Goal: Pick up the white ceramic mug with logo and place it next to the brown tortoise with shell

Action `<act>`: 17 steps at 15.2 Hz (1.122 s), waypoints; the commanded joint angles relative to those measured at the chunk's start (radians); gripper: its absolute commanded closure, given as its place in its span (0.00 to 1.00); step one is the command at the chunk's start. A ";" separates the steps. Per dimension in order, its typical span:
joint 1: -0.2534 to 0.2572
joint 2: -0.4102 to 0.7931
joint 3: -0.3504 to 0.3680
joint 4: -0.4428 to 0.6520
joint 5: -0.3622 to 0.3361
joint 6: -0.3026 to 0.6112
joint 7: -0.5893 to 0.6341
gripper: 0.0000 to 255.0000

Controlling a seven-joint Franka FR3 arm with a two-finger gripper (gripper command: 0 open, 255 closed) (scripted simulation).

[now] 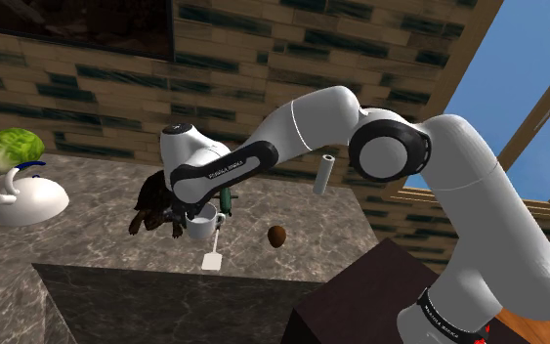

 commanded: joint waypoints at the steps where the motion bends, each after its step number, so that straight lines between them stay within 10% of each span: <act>1: 0.001 0.019 -0.002 0.004 -0.002 0.015 0.002 1.00; 17: 0.008 0.142 -0.013 0.052 -0.012 0.091 0.012 1.00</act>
